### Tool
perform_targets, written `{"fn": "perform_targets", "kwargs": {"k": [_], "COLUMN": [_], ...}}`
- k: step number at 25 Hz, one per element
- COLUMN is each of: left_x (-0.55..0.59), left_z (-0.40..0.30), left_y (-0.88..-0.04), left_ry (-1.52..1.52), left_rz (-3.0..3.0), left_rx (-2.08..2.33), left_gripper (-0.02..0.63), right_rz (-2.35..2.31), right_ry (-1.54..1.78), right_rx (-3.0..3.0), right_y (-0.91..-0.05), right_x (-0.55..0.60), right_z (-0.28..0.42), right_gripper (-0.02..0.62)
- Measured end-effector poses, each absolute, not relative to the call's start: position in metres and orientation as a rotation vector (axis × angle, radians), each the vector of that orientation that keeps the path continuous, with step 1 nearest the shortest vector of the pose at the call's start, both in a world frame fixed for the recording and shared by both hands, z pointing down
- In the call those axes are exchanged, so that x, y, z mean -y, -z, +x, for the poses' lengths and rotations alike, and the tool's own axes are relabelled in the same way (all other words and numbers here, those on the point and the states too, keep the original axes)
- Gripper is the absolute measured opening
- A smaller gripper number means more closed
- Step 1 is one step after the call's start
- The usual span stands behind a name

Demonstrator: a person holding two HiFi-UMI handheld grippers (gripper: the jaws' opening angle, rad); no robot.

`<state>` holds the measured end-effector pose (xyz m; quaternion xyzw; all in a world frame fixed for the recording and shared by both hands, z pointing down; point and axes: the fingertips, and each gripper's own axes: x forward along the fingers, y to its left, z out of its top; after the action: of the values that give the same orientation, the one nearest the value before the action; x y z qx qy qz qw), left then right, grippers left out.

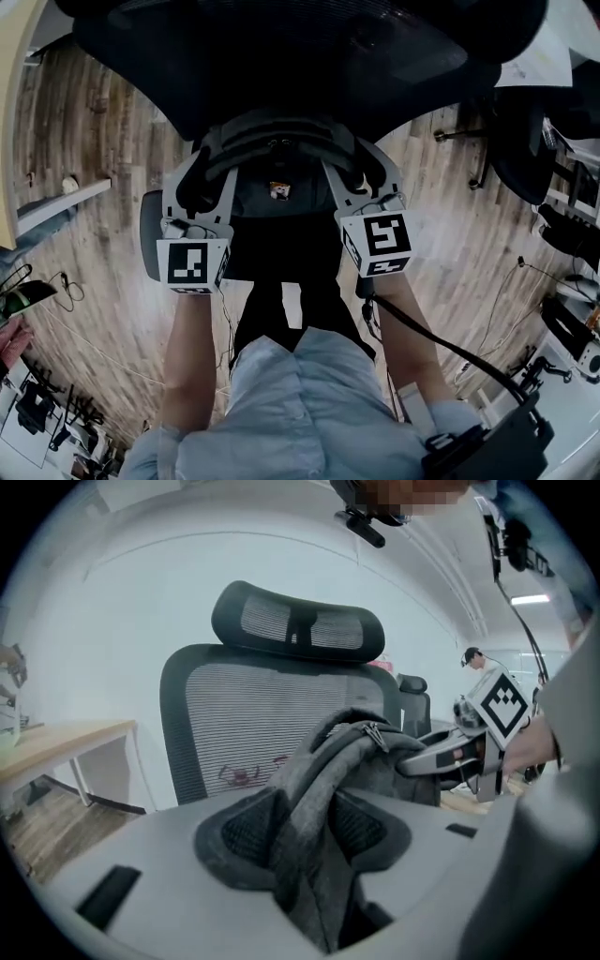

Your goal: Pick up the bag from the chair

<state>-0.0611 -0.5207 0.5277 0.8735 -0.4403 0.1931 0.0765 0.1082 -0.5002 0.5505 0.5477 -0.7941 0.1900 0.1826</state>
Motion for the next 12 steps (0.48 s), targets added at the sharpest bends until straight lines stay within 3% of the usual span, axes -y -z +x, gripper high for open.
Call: {"fn": "perform_targets", "kwargs": {"k": [12], "left_x": [0.466], "left_z": [-0.123], "left_y": [-0.471], "left_ry": [-0.463], "left_rz": [2.561], "left_rx": [1.398], "left_gripper": [0.155], "right_rz": [1.574], "right_ry": [-0.425], "right_rx": [2.329], "right_y": [-0.486], "right_x": [0.452], "right_z": [0.047], "right_gripper": [0.141]}}
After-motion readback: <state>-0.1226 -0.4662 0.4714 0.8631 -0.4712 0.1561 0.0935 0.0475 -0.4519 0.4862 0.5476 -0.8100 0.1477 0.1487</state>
